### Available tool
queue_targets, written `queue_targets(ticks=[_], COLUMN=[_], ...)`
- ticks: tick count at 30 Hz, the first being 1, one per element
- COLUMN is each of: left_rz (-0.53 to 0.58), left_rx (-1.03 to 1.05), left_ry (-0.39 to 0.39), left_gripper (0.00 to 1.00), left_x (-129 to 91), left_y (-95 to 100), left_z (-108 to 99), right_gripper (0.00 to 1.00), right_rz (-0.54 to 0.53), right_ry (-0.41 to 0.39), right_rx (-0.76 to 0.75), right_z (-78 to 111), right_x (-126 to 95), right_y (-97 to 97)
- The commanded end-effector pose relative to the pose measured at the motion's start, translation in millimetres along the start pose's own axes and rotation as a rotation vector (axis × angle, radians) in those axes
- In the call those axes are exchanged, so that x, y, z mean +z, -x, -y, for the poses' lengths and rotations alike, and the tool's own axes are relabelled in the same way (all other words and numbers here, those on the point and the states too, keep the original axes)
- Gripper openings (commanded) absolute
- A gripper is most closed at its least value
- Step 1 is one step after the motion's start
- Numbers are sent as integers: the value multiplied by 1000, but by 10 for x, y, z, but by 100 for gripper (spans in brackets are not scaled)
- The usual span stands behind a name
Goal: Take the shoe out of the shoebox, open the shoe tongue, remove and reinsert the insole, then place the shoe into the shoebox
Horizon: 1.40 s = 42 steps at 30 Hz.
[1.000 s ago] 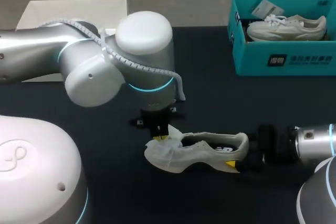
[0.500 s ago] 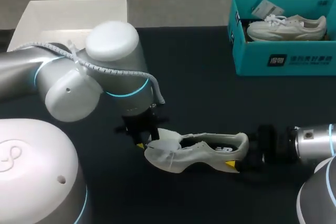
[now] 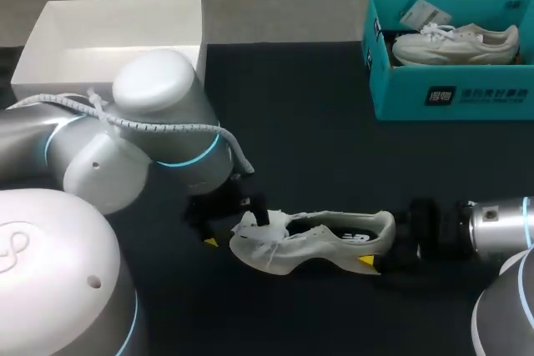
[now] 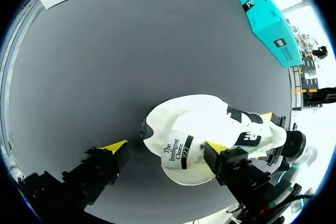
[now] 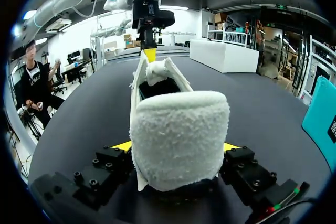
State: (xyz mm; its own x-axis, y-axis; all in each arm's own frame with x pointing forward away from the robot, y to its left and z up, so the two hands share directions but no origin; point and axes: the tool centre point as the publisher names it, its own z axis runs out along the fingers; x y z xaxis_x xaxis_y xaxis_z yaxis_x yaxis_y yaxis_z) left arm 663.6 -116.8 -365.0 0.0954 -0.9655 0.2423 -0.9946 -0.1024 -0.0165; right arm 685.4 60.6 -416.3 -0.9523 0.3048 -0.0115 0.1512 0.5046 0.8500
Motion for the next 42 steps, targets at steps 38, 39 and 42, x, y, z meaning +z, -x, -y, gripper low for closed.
queue_targets(ticks=[38, 39, 42], left_rz=[452, 470, 495], left_rx=[1405, 1420, 1466], left_ry=[129, 125, 85], left_gripper=[0, 0, 0], left_x=[-553, -568, -643], left_y=[-582, -624, -690], left_z=[-128, -118, -61], right_gripper=[0, 0, 0], right_rz=[4, 4, 4], right_ry=[-5, -5, -5], right_rx=[0, 0, 0], right_z=[14, 14, 14], right_x=[15, 15, 15], right_y=[3, 3, 3])
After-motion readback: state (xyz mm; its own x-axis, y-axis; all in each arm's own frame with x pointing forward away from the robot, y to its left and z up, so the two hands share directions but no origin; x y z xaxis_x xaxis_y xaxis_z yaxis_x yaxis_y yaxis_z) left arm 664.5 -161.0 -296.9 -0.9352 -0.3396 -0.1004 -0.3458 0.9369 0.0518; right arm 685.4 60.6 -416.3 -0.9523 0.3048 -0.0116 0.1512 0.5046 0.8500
